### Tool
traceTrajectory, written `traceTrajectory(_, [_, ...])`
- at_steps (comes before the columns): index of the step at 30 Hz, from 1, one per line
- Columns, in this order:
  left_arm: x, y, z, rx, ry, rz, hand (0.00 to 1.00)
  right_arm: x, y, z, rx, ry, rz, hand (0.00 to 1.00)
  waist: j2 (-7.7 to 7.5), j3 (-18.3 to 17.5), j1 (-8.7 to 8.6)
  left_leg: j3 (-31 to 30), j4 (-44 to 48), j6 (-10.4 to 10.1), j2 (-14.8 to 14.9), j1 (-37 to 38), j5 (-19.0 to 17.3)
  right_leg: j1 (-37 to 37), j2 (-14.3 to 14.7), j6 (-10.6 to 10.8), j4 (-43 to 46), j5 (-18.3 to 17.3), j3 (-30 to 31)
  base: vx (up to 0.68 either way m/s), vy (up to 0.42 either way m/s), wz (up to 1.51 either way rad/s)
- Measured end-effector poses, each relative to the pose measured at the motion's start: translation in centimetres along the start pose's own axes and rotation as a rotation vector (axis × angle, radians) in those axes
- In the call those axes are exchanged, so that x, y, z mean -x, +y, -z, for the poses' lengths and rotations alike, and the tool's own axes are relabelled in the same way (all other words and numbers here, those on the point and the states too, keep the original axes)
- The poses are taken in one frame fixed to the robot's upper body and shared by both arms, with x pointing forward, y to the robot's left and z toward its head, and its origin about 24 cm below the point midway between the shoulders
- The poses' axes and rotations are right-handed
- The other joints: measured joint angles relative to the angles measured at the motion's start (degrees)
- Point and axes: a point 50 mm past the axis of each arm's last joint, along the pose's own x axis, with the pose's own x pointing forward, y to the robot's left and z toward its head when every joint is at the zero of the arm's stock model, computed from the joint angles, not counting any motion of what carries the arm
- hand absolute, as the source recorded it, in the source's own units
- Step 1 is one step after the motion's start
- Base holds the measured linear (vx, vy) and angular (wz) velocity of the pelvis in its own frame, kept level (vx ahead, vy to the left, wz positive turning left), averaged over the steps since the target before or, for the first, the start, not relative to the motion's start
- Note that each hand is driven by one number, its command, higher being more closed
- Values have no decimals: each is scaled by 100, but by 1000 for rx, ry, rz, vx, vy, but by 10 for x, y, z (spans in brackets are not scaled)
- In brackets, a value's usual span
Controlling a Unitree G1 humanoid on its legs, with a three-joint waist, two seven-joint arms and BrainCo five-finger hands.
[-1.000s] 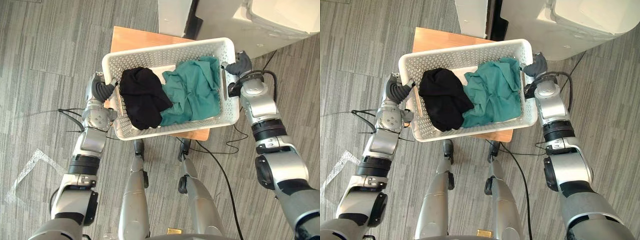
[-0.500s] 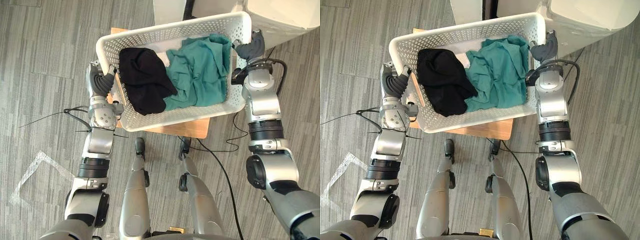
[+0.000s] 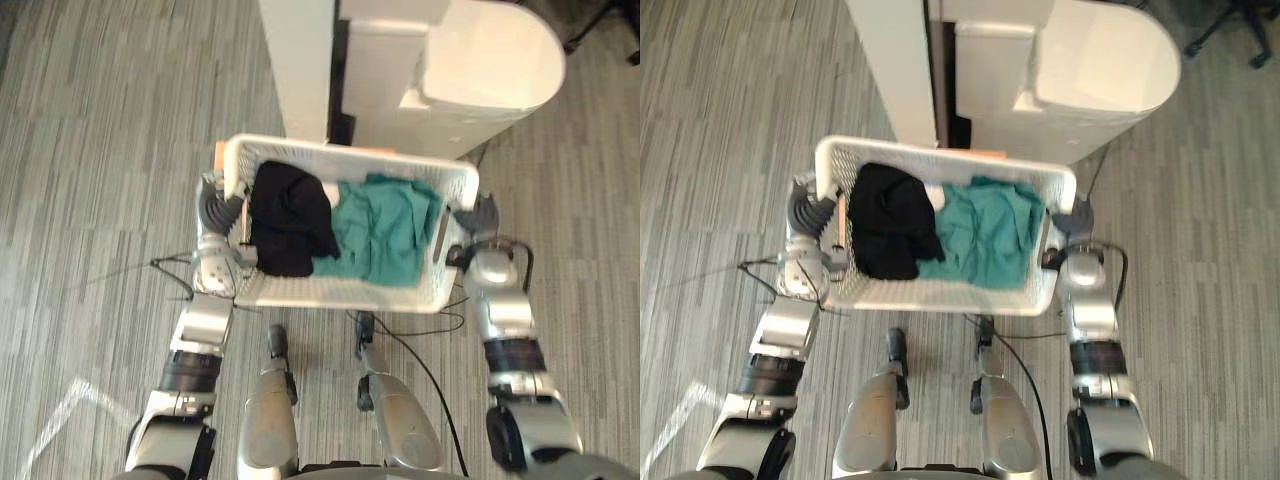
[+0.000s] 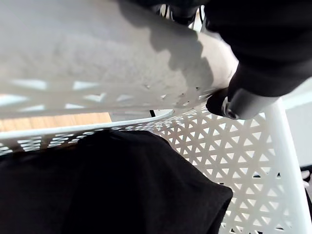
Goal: Pick up the laundry basket with both hands and put the clothes into the washing machine.
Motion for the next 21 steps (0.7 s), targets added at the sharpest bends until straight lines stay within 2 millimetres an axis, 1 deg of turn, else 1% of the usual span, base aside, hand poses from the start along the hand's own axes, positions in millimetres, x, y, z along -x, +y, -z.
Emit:
traceTrajectory(1, [6, -4, 7, 7, 27, 36, 100, 7, -5, 11, -1, 31, 8, 100, 2, -48, -4, 156, 289, 51, 51, 33, -235, 13, 42, 16, 68, -4, 196, 40, 62, -83])
traceTrajectory(2, [9, -5, 11, 11, 41, 55, 100, 9, -7, 17, -3, 48, 9, 100, 7, -102, -28, 255, 422, 71, 78, 29, -345, 11, 45, 44, 70, 15, 301, 24, 72, -93])
traceTrajectory(3, [14, -7, 18, 13, 68, 84, 100, 15, -9, 26, -2, 78, 2, 100, 5, -219, -109, 431, 680, 112, 135, 27, -555, 4, 64, 98, 70, 56, 464, 3, 91, -80])
traceTrajectory(4, [19, -6, 24, 9, 90, 103, 100, 21, -12, 35, -2, 99, -3, 100, -1, -340, -231, 573, 875, 205, 152, 26, -715, -3, 47, 112, 70, 60, 487, -6, 95, -72])
traceTrajectory(5, [20, -7, 26, 9, 94, 115, 100, 25, -16, 38, -2, 104, 4, 100, -29, -396, -290, 630, 918, 232, 95, 41, -740, -18, 6, 140, 101, 44, 479, -23, 82, -62])
traceTrajectory(6, [20, -8, 26, 19, 95, 134, 100, 32, -22, 42, -13, 107, 13, 100, -83, -431, -309, 623, 879, 267, -10, 170, -728, -103, -46, 111, 245, 172, 201, -59, 39, -100])
traceTrajectory(7, [21, -6, 27, 23, 100, 130, 100, 36, -20, 46, -23, 119, -3, 100, -122, -440, -277, 657, 904, 359, -26, 326, -763, -80, 32, -102, 102, 818, -375, -84, 23, -130])
traceTrajectory(8, [20, -2, 29, 26, 106, 115, 100, 35, -18, 44, -27, 113, -13, 100, -133, -444, -225, 661, 825, 464, -72, 340, -885, -88, 60, -14, 14, 1184, -561, -180, 36, -183])
traceTrajectory(9, [20, 0, 29, 38, 107, 115, 100, 36, -18, 42, -30, 99, -31, 100, -97, -542, -100, 667, 339, 713, -287, 526, -764, -119, 32, 72, 3, 1302, -719, -241, 97, -163])
traceTrajectory(10, [23, -3, 33, 53, 115, 135, 100, 41, -22, 49, -42, 117, -17, 100, -100, -558, -138, 1060, 338, 783, -277, 832, -788, -311, -264, -597, 1785, -439, -1452, -252, 140, -131])
traceTrajectory(11, [28, -6, 37, 63, 128, 145, 100, 45, -26, 56, -43, 136, -5, 100, -31, -616, -172, 1097, 320, 817, -261, 933, -810, -289, -356, -679, 2507, -988, -1719, -141, 151, -71])
traceTrajectory(12, [39, -12, 44, 84, 162, 170, 100, 55, -33, 68, -36, 179, 4, 100, 83, -814, -155, 1245, 187, 841, -231, 1072, -795, -105, -468, -328, 3409, -1626, -1999, -33, 116, -45])
traceTrajectory(13, [44, -15, 48, 88, 180, 178, 100, 60, -35, 73, -34, 197, 6, 100, 122, -925, -130, 1326, 122, 852, -222, 1127, -772, 64, -479, -163, 3521, -1761, -2044, 42, 96, -72])
traceTrajectory(14, [53, -16, 57, 87, 218, 185, 100, 67, -36, 80, -34, 221, 1, 100, 109, -1197, -60, 1501, -8, 862, -280, 1110, -687, 354, -483, 100, 3214, -1987, -1967, 37, 44, -91])
traceTrajectory(15, [58, -16, 62, 91, 237, 188, 100, 73, -36, 82, -41, 224, 1, 100, 41, -1360, 46, 1725, -46, 888, -333, 954, -647, 592, -436, 193, 2651, -2145, -1780, 20, 19, -86])
traceTrajectory(16, [58, -16, 62, 93, 239, 184, 100, 74, -35, 81, -46, 216, 2, 100, 32, -1365, 60, 1794, -19, 916, -353, 846, -630, 709, -438, 209, 2314, -2166, -1692, -46, -18, -63])
traceTrajectory(17, [58, -17, 62, 97, 239, 184, 100, 76, -36, 80, -48, 209, 8, 100, 31, -1363, 40, 1870, 67, 945, -386, 607, -612, 833, -386, 140, 1687, -2172, -1531, -75, -32, -30])
traceTrajectory(18, [61, -22, 64, 115, 255, 190, 100, 78, -41, 83, -44, 224, 21, 100, 156, -1283, 30, 1873, 135, 969, -334, 551, -571, 907, -297, -38, 1416, -1975, -1490, -72, -22, -16])
traceTrajectory(19, [63, -25, 65, 120, 266, 200, 100, 83, -45, 88, -40, 245, 32, 100, 174, -1273, 26, 1815, 209, 971, -322, 564, -569, 981, -273, -82, 1340, -1934, -1488, -50, -31, -6])
traceTrajectory(20, [68, -30, 67, 126, 278, 219, 100, 93, -50, 97, -32, 288, 44, 100, 167, -1266, 12, 1465, 436, 971, -301, 595, -570, 1119, -253, -116, 1360, -1913, -1449, -41, -54, -10])
traceTrajectory(21, [72, -32, 69, 126, 290, 226, 100, 99, -52, 103, -36, 311, 45, 100, 153, -1267, 10, 908, 722, 969, -353, 625, -571, 1219, -243, -134, 1432, -1901, -1360, -44, -67, -27])
